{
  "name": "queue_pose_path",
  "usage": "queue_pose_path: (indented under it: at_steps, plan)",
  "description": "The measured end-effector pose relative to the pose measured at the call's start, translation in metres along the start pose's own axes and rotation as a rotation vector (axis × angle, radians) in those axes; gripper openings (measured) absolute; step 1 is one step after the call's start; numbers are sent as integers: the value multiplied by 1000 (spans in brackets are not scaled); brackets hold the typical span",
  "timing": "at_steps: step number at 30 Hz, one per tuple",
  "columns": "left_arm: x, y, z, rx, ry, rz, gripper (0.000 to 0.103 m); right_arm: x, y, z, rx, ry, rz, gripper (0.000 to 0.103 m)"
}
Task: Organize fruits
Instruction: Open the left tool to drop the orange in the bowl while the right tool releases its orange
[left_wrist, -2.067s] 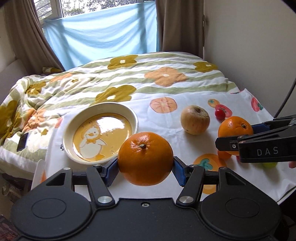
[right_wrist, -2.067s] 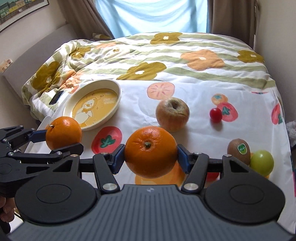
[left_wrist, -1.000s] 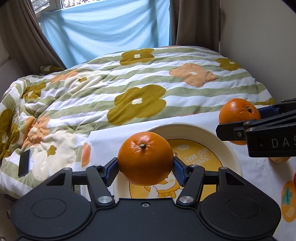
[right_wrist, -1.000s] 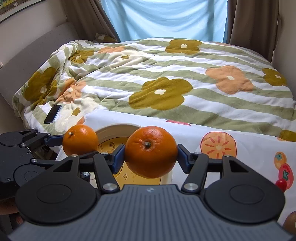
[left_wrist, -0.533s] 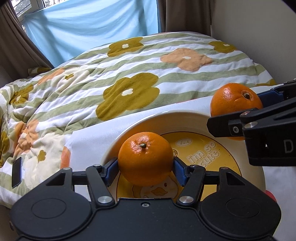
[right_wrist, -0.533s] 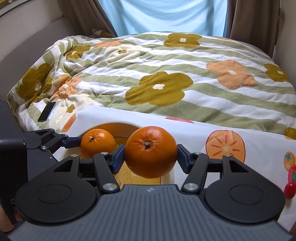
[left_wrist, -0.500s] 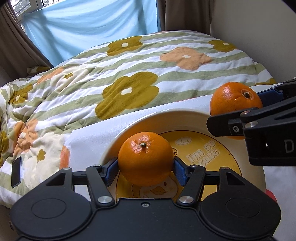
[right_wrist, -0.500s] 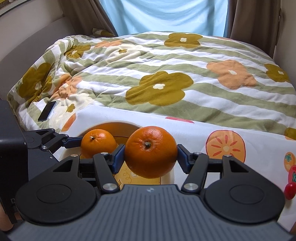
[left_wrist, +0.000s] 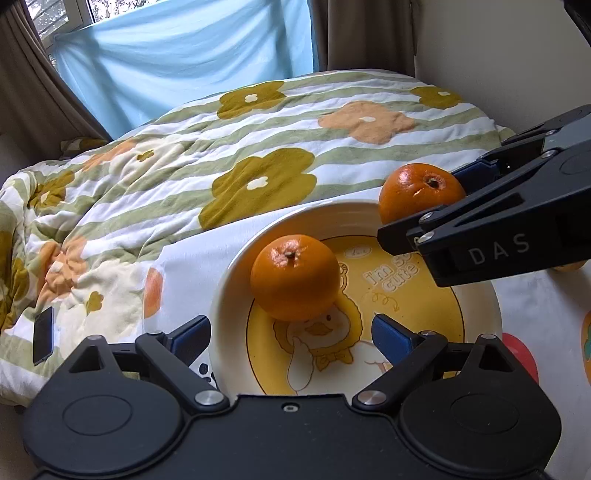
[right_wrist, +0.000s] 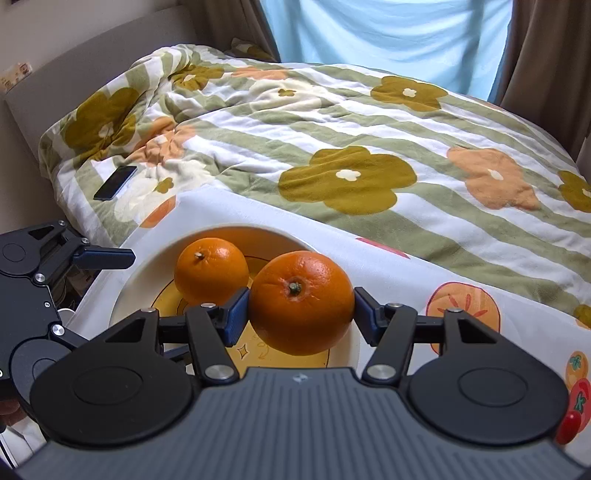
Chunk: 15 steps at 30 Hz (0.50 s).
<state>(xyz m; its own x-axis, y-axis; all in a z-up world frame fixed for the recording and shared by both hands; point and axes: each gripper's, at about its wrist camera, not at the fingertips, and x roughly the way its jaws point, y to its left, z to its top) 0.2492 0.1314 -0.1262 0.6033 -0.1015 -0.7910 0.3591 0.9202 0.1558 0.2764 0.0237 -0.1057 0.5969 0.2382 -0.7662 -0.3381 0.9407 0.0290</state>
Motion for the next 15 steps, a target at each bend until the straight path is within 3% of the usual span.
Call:
queue_pose_path:
  at_steps: [15]
  plan:
    - [1, -2, -11, 9, 9, -16, 97, 38, 14, -7, -103, 20, 27, 74]
